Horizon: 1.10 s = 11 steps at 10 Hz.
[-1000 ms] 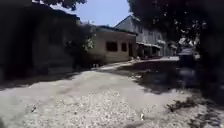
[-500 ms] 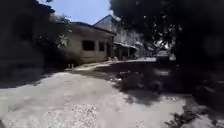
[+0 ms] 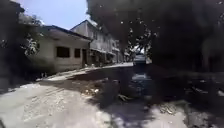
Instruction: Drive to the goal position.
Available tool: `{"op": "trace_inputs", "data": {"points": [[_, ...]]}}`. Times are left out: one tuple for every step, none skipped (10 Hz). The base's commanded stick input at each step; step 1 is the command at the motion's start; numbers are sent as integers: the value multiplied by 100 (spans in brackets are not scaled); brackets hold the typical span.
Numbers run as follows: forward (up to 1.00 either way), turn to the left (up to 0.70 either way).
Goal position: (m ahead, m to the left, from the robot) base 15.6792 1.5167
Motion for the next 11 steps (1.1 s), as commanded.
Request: {"op": "trace_inputs", "data": {"points": [[100, 1], [100, 1], [100, 1], [100, 1], [100, 1], [100, 1], [100, 1], [100, 1], [100, 1], [100, 1], [100, 1]]}}
